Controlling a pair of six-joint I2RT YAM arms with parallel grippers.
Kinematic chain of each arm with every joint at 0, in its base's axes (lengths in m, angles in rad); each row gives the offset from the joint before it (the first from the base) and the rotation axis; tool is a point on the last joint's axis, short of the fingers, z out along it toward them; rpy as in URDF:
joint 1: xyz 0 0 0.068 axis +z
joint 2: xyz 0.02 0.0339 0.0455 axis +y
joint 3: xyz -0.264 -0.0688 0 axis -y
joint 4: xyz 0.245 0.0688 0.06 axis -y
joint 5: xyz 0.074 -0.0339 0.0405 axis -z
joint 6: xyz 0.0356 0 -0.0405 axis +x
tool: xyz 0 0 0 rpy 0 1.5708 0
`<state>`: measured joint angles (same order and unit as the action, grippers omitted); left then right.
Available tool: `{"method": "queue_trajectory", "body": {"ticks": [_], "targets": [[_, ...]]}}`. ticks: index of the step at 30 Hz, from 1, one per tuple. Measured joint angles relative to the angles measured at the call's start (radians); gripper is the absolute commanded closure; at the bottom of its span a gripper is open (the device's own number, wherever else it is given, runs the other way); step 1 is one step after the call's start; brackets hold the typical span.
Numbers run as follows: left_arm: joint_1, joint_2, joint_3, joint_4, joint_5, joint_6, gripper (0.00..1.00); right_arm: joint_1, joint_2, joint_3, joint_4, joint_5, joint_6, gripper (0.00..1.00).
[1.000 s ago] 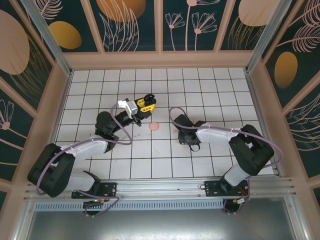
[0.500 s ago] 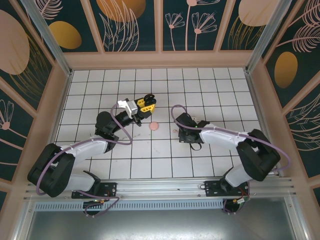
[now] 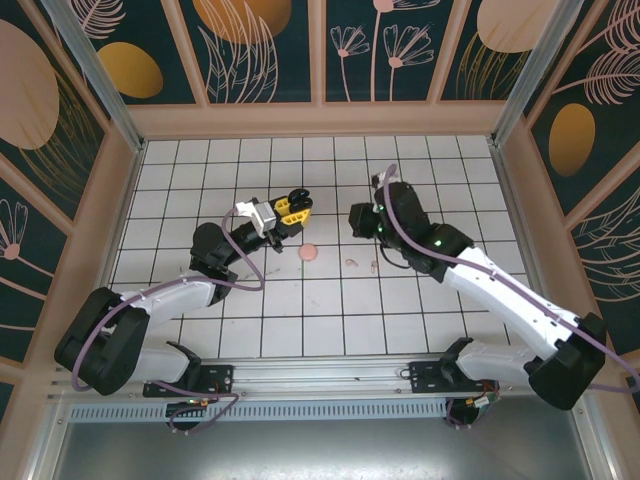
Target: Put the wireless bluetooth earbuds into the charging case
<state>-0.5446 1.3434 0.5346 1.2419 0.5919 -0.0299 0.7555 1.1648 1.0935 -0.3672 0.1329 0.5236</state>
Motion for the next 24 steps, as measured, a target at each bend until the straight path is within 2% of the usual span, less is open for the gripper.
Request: {"method": "queue_trajectory", "body": {"ticks": [7, 14, 24], "targets": [[-0.001, 0.000, 0.007, -0.013, 0.002, 0.007, 1.00, 0.002, -0.032, 0.113, 0.130, -0.091, -0.066, 0.85], [-0.013, 0.000, 0.027, -0.017, 0.002, 0.014, 1.00, 0.031, -0.031, 0.118, 0.276, -0.181, -0.077, 0.84], [-0.013, 0.009, 0.051, -0.016, 0.002, 0.009, 1.00, 0.084, -0.004, 0.086, 0.422, -0.233, -0.076, 0.84]]}}
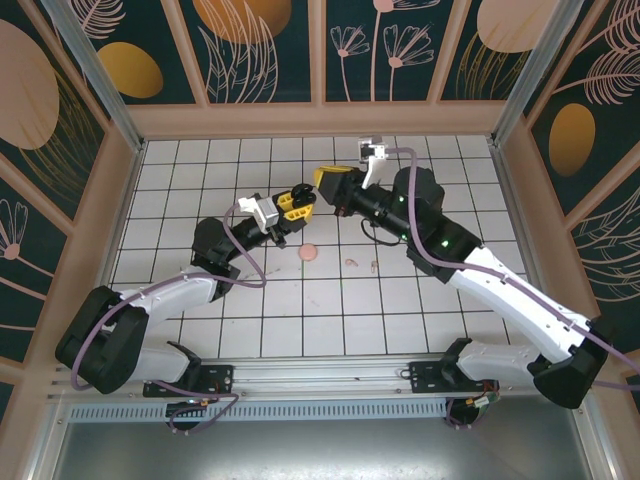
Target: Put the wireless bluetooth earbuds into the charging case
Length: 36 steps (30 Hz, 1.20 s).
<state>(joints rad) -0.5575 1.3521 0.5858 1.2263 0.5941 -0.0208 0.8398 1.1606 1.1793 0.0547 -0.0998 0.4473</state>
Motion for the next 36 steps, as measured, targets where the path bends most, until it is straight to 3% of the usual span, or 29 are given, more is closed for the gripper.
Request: {"method": "queue_trajectory", "body": {"ticks": [36], "targets": [[-0.005, 0.001, 0.002, -0.034, -0.007, -0.019, 1.00, 0.028, 0.060, -0.119, 0.123, 0.024, -0.001, 0.86]]}}
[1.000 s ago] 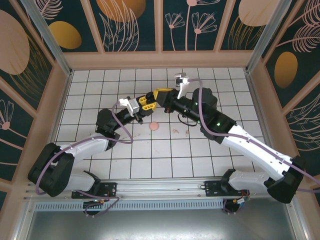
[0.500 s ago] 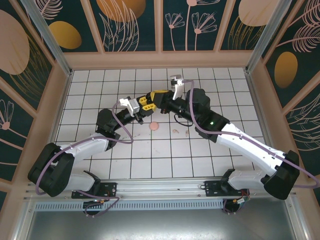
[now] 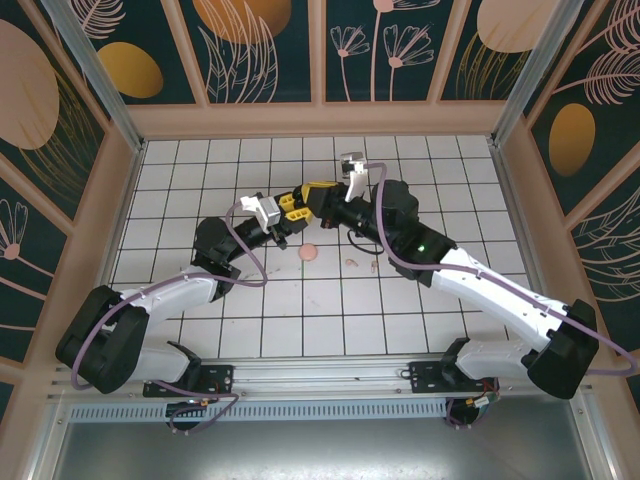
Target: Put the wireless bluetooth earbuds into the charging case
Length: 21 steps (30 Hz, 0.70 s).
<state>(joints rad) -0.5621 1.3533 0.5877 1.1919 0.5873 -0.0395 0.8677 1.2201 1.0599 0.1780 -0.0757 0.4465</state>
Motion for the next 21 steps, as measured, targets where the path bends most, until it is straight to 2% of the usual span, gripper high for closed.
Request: {"method": "queue_trajectory", "body": {"ticks": [11, 21], "targets": [[-0.001, 0.006, 0.002, -0.003, 0.008, -0.015, 1.00, 0.013, -0.017, -0.040, 0.002, 0.012, -0.005, 0.86], [-0.001, 0.007, 0.002, -0.009, 0.010, -0.018, 1.00, 0.043, -0.009, -0.031, -0.019, 0.082, -0.058, 0.86]]}}
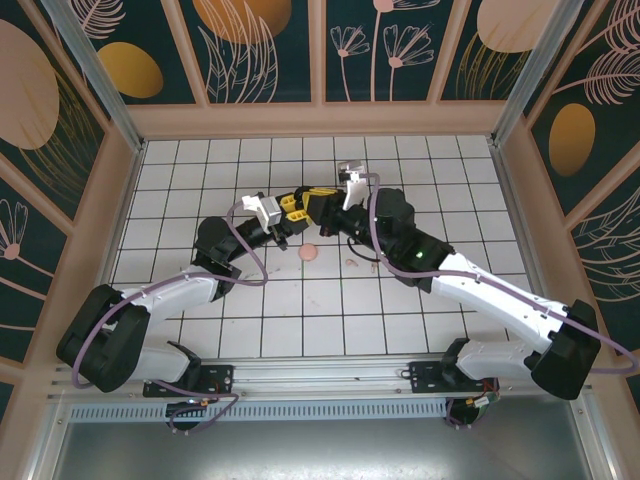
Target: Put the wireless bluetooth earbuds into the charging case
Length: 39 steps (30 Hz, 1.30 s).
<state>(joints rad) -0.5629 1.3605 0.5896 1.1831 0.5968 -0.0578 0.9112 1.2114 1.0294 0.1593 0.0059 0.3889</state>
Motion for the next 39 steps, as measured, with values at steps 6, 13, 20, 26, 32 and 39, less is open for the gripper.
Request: {"method": "queue_trajectory", "body": {"ticks": [6, 13, 20, 26, 32, 39], "targets": [[0.000, 0.002, 0.000, -0.017, -0.004, -0.001, 1.00, 0.016, 0.010, 0.010, -0.025, 0.051, -0.026, 0.81], [0.000, 0.004, 0.000, -0.021, -0.002, -0.004, 1.00, 0.023, 0.013, 0.027, -0.061, 0.085, -0.034, 0.65], [0.000, 0.004, 0.015, -0.013, -0.006, -0.015, 1.00, 0.023, 0.023, 0.083, -0.116, 0.098, -0.013, 0.47], [0.000, 0.004, 0.019, -0.001, -0.009, -0.016, 1.00, 0.000, 0.047, 0.132, -0.132, 0.097, 0.011, 0.39], [0.000, 0.004, 0.019, 0.002, -0.009, -0.019, 1.00, -0.024, 0.055, 0.146, -0.135, 0.071, 0.032, 0.34], [0.000, 0.004, 0.019, 0.003, -0.006, -0.018, 1.00, -0.031, 0.055, 0.154, -0.138, 0.042, 0.049, 0.31]]}}
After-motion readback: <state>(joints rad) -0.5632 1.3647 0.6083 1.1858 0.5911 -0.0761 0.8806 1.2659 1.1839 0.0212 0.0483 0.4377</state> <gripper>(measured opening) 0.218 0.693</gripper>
